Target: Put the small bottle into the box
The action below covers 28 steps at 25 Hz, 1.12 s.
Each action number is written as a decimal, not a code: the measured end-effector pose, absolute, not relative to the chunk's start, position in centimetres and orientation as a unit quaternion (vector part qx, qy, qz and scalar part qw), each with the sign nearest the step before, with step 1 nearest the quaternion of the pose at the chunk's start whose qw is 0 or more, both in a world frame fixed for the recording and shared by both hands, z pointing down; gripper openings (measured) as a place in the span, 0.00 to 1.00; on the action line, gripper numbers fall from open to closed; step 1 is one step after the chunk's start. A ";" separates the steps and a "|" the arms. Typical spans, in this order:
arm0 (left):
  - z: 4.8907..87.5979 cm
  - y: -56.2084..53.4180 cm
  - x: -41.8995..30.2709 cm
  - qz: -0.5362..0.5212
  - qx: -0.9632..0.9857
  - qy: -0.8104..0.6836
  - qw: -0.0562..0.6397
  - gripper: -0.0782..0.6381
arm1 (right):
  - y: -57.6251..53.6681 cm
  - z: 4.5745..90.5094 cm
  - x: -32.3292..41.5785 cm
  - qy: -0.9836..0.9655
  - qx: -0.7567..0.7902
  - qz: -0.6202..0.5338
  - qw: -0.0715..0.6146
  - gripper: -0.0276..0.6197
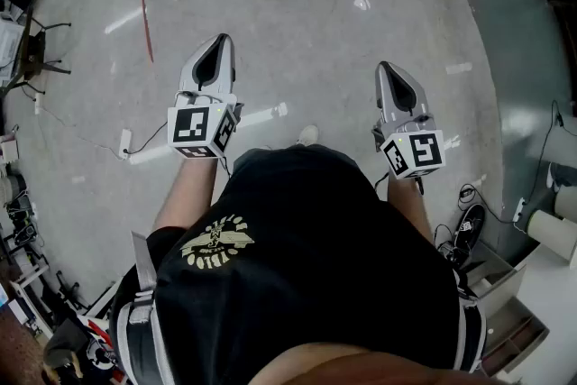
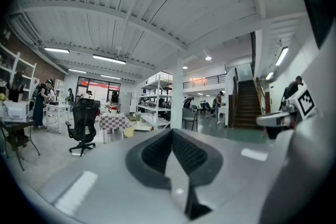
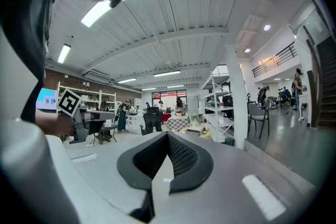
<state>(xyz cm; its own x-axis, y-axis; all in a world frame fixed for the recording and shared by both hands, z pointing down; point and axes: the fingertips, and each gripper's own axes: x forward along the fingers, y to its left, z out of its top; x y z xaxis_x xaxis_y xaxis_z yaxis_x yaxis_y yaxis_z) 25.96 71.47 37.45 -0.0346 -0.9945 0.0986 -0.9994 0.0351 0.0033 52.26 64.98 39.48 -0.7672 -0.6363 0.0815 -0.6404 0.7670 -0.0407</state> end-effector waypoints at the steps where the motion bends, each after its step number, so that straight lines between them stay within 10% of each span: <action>1: 37.4 71.1 25.9 0.034 0.694 -0.718 0.037 0.11 | 64.5 39.1 51.9 -0.943 0.330 0.031 0.026 0.05; 28: 38.8 58.9 18.8 0.027 0.714 -0.695 0.080 0.11 | 54.2 39.1 42.6 -0.950 0.306 0.046 0.037 0.05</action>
<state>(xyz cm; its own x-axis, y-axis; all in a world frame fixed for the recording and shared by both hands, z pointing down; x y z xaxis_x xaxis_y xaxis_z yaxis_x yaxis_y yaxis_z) 18.80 58.93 38.85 0.0313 -0.9883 0.1494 -0.9969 -0.0200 0.0766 42.63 54.20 39.14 -0.8100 -0.5781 0.0984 -0.5849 0.8085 -0.0648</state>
